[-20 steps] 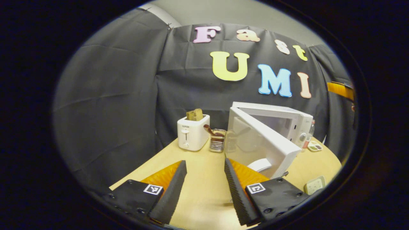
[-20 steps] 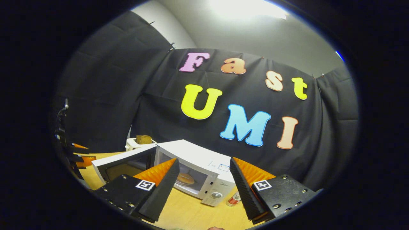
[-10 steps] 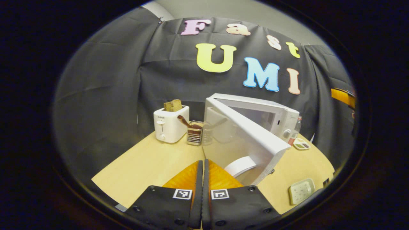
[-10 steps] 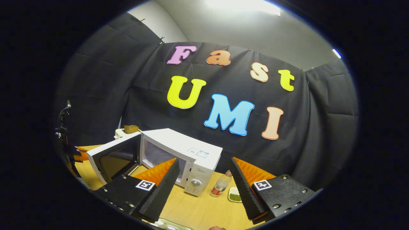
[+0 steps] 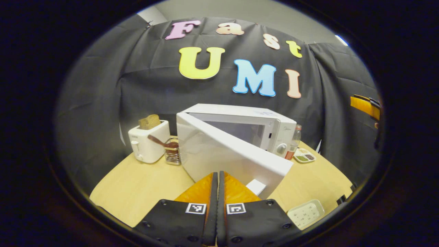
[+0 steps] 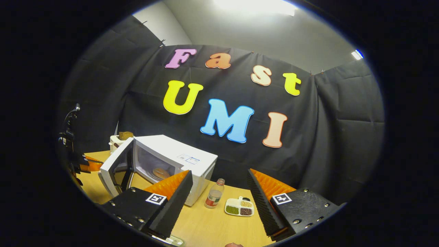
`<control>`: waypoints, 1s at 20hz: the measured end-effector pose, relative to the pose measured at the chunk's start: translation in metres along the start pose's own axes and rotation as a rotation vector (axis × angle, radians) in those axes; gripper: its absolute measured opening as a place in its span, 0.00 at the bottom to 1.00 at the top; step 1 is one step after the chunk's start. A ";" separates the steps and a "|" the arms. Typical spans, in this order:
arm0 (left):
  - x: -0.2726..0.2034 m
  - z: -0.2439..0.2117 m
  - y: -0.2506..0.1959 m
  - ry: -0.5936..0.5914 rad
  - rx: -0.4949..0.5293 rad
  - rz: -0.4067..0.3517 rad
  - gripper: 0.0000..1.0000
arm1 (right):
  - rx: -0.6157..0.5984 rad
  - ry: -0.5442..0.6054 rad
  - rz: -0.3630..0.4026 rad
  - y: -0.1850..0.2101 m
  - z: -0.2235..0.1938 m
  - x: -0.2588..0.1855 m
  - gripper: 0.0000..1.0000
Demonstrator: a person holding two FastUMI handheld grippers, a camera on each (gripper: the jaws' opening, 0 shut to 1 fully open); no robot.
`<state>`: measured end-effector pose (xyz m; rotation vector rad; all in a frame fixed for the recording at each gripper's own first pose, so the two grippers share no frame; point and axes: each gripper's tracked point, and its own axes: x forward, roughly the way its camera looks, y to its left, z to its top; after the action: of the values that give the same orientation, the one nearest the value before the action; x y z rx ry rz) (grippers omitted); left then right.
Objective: Open the microwave oven with the left hand, put the food in, and close the microwave oven.
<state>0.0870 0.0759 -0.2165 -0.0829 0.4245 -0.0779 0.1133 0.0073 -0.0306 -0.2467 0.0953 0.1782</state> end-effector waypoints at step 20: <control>0.119 0.040 -0.112 -0.005 0.076 -0.140 0.08 | 0.027 0.065 -0.201 -0.113 -0.041 -0.051 0.96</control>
<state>0.2052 -0.0435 -0.2185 -0.0380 0.4095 -0.2314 0.0810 -0.1188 -0.0378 -0.2331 0.1362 -0.0309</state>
